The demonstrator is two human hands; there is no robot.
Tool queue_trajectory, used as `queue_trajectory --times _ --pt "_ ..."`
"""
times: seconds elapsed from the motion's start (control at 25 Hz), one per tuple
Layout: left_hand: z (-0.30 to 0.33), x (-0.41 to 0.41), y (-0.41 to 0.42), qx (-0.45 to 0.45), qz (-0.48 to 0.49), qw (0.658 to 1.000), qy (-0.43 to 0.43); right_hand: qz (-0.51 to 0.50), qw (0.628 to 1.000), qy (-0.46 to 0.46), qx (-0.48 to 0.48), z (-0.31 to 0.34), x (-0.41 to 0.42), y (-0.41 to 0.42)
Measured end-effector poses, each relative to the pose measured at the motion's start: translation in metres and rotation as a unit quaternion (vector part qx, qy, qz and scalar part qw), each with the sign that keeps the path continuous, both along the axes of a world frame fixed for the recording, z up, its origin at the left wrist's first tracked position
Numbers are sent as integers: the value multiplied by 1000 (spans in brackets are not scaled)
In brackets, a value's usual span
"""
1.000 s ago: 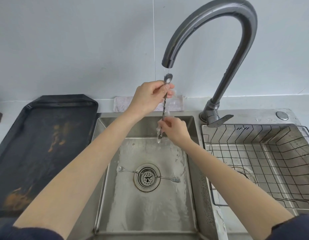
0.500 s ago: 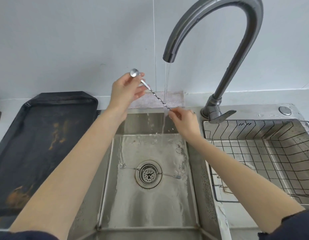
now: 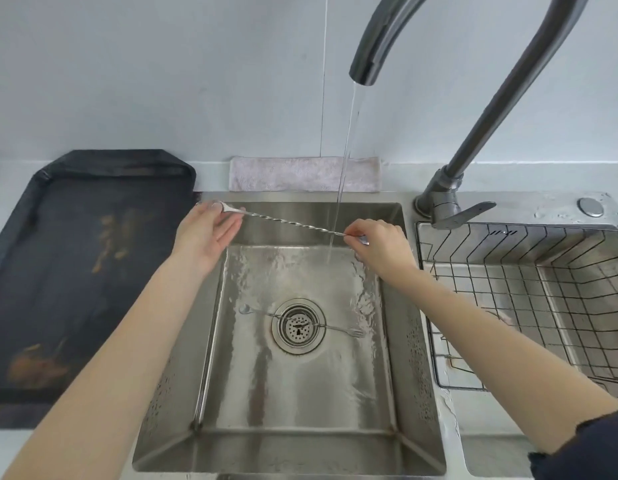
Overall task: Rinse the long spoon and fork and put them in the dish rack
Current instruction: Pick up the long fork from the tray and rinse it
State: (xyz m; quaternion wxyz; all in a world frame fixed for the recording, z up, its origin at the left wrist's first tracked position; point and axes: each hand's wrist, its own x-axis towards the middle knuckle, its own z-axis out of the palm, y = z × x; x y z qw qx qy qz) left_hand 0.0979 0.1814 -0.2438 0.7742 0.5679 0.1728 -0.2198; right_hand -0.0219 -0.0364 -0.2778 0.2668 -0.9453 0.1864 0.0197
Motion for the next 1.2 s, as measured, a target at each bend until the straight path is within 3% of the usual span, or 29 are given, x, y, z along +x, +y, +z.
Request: queue_trajectory --times 0.32,0.52,0.76,1.2 --pt "-93 -43 29 164 -64 979 107 -1 983 173 54 -74 -47 12" --pt "-137 -73 38 240 -83 953 163 0 971 231 54 -104 -68 28" --pt "-168 -90 39 356 -132 911 160 11 961 274 47 -124 -79 45" --pt "-170 -101 44 427 -154 882 127 2 961 274 29 -134 -92 52"
